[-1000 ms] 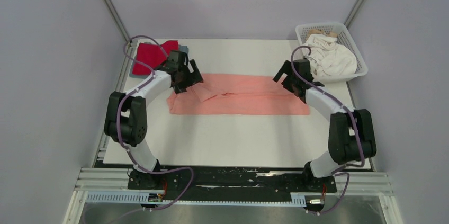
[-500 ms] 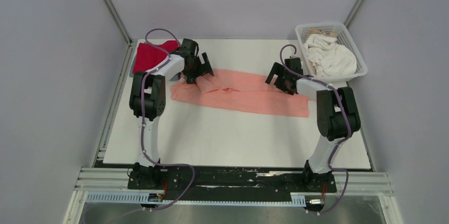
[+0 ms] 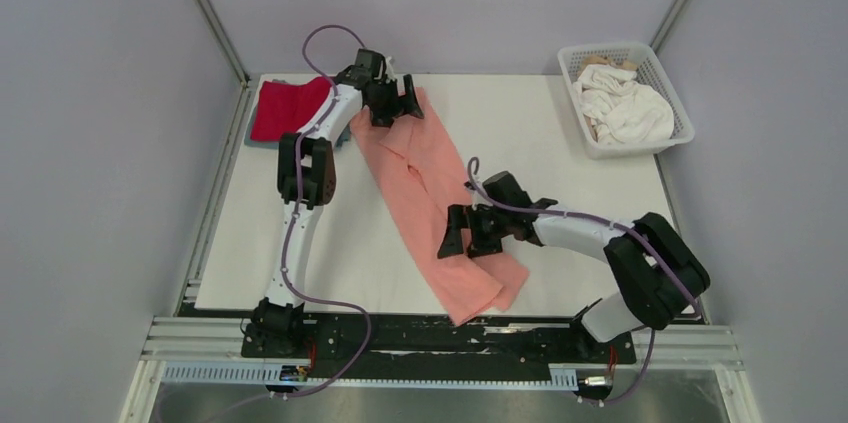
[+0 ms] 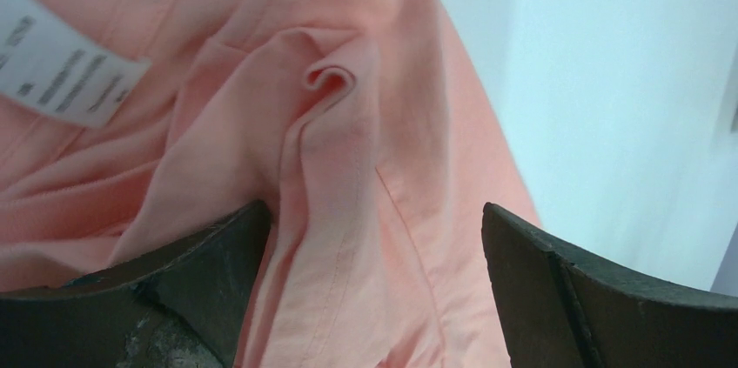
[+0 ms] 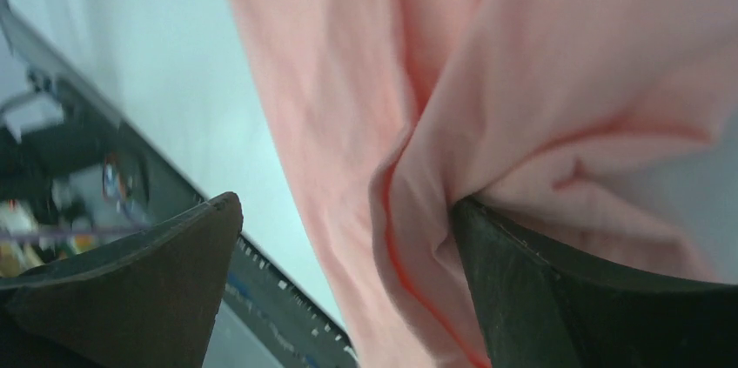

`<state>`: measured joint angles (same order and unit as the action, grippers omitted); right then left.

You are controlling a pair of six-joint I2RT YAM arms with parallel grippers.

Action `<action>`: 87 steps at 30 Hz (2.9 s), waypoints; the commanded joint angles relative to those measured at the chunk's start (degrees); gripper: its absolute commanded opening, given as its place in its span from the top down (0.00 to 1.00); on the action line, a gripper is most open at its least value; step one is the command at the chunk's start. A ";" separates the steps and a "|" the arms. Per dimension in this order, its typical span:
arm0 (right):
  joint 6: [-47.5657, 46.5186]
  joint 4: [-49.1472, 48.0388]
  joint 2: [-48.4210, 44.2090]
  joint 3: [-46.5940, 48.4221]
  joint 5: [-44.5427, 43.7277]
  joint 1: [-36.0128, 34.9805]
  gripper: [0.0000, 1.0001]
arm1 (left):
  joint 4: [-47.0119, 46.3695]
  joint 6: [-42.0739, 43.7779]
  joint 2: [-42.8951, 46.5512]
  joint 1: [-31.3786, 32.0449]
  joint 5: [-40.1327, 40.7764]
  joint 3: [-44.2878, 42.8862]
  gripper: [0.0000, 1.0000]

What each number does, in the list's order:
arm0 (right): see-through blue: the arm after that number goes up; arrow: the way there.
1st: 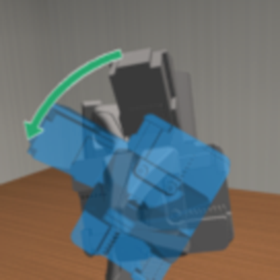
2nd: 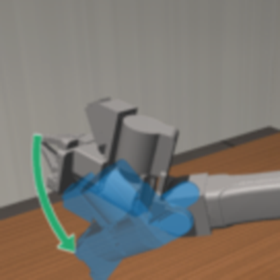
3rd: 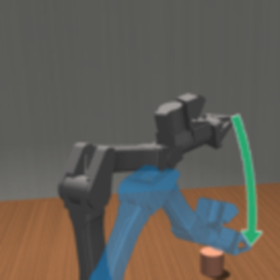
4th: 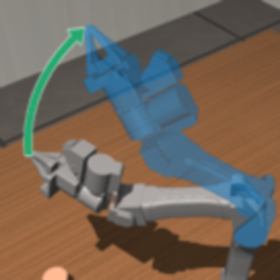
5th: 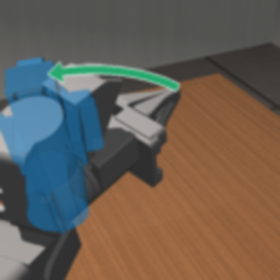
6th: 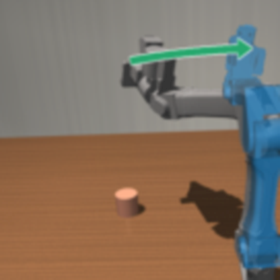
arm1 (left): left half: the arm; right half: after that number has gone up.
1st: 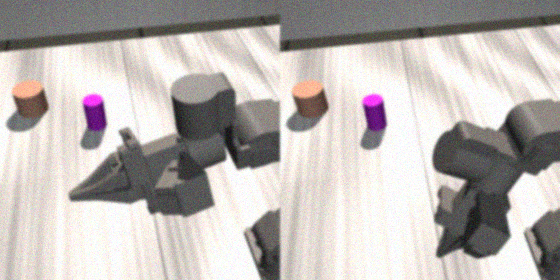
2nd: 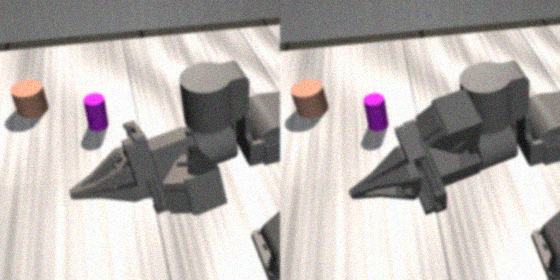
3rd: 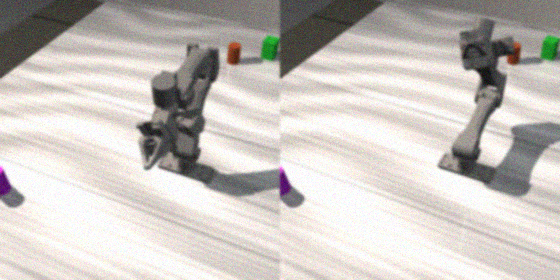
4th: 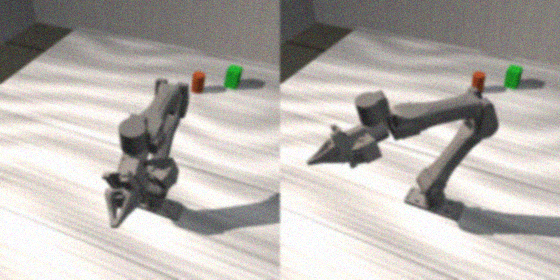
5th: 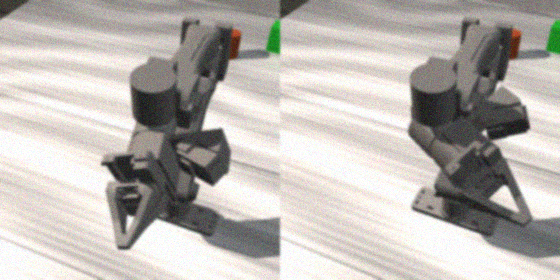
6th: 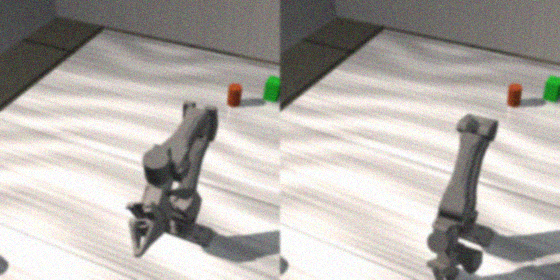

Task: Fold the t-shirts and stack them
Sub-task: Rotate the tshirt 90 degrees, then grab the bottom of the folded rectangular tshirt with both arms

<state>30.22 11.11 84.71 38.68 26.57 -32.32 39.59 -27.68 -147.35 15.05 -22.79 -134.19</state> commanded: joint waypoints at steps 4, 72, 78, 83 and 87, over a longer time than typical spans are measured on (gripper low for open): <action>-3.24 6.37 8.58 5.21 6.35 -14.10 0.00 | -4.13 2.75 -6.39 -0.78 -4.26 -8.52 0.00; 9.33 6.06 -13.40 -15.27 4.14 -14.65 0.42 | -2.06 -29.76 78.27 53.10 25.36 94.29 0.22; 10.64 3.57 -11.67 -16.07 4.38 -16.34 0.43 | -4.69 -31.06 75.29 53.94 25.19 96.42 0.34; 10.74 3.47 -10.68 -15.64 4.42 -16.69 0.46 | -3.93 -32.26 72.34 53.95 29.15 95.20 0.45; 10.83 3.82 -10.81 -15.79 5.20 -16.70 0.55 | -2.40 -33.38 72.52 53.98 30.88 95.11 0.70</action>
<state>40.77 15.40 73.47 23.90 33.30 -48.84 37.06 -58.63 -74.98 68.60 4.47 -37.78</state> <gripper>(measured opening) 0.487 0.384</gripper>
